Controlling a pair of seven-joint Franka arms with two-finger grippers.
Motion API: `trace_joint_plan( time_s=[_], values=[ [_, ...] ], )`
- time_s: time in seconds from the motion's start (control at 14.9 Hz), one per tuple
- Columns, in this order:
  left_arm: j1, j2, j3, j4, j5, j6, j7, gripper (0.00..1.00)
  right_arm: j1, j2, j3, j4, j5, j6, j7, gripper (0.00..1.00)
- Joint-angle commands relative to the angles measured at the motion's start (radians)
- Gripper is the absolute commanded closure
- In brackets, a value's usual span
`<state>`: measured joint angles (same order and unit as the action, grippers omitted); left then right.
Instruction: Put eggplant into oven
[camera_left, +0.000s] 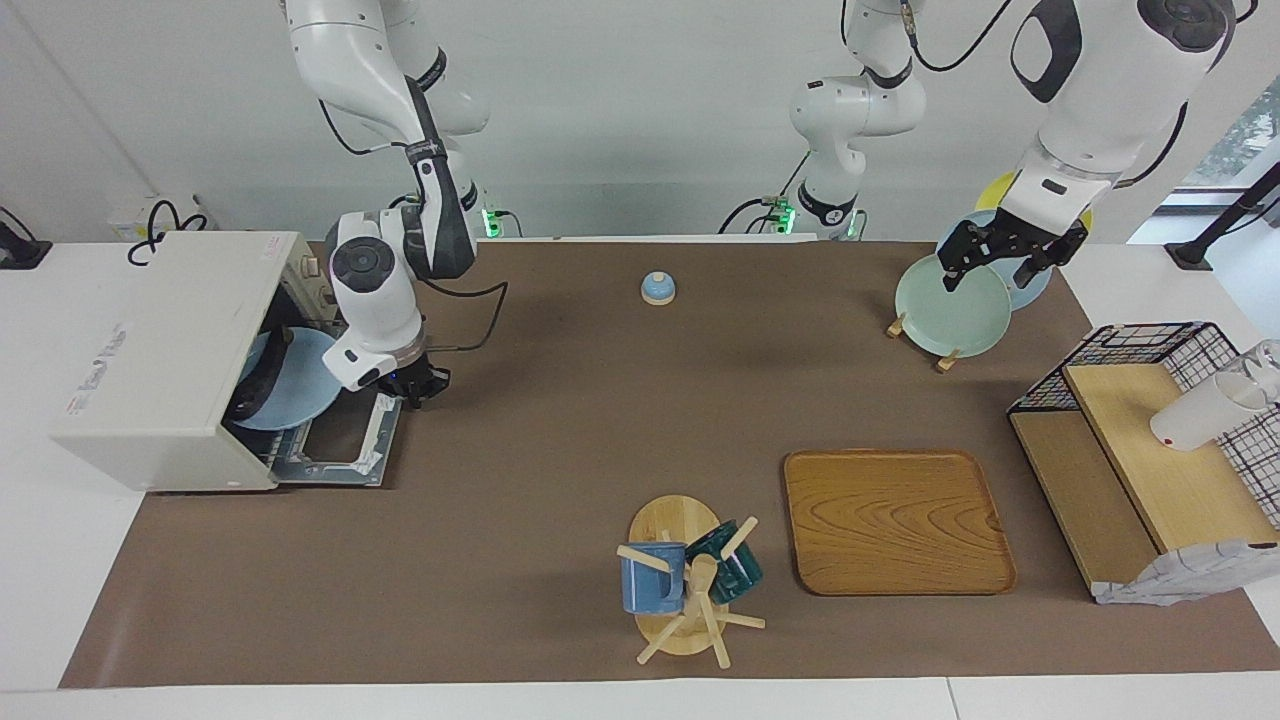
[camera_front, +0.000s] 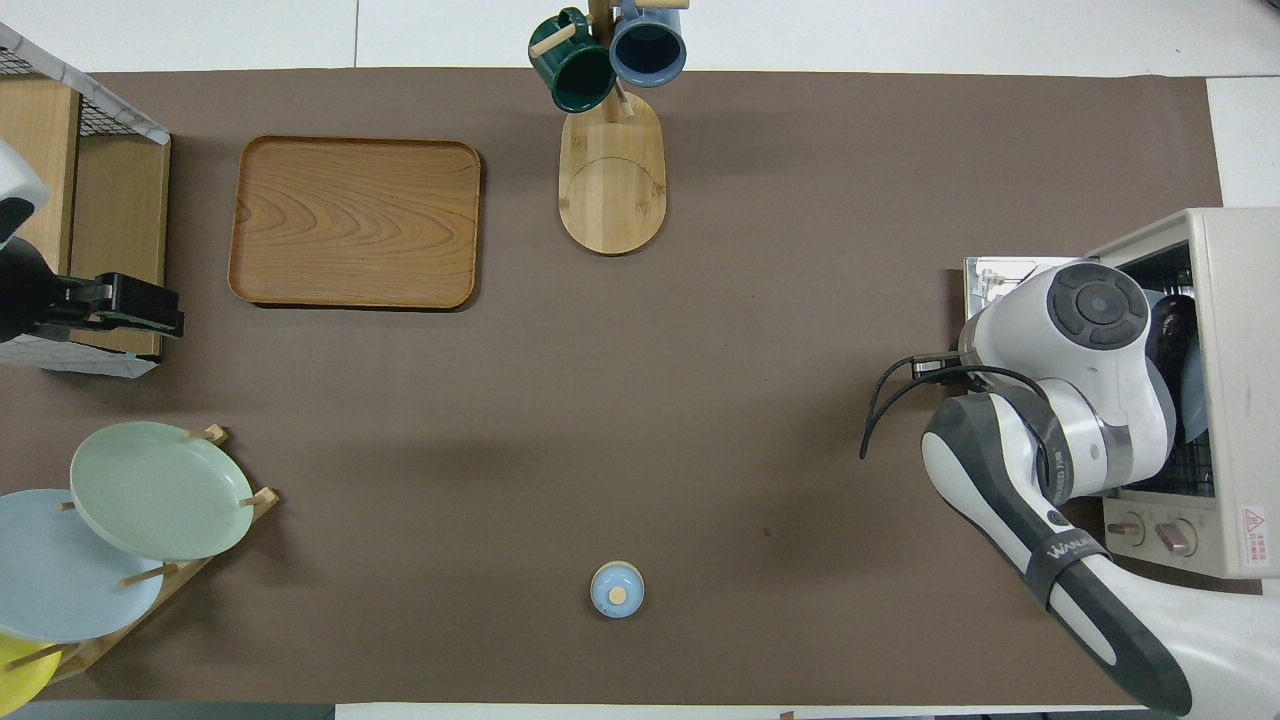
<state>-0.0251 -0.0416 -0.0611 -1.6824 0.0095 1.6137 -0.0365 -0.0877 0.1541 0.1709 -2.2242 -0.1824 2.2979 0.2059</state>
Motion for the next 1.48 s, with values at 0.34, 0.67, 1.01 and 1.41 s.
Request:
trace_joint_plan(
  time_s=[0.34,0.67,1.01,1.41],
  values=[
    [-0.010,0.003,0.009,0.010,0.021,-0.015,-0.003,0.00,-0.004,-0.001,0.005,0.014,-0.179,-0.006,-0.006,1.00],
    [-0.010,0.003,0.009,0.010,0.021,-0.015,-0.003,0.00,-0.004,0.007,0.010,0.164,-0.192,-0.197,-0.023,1.00],
    [-0.010,0.003,0.009,0.010,0.021,-0.015,-0.003,0.00,-0.078,-0.015,0.005,0.259,-0.169,-0.297,-0.184,1.00],
    [-0.010,0.003,0.009,0.010,0.023,-0.015,-0.003,0.00,-0.173,-0.064,0.002,0.268,-0.101,-0.345,-0.319,1.00]
  ],
)
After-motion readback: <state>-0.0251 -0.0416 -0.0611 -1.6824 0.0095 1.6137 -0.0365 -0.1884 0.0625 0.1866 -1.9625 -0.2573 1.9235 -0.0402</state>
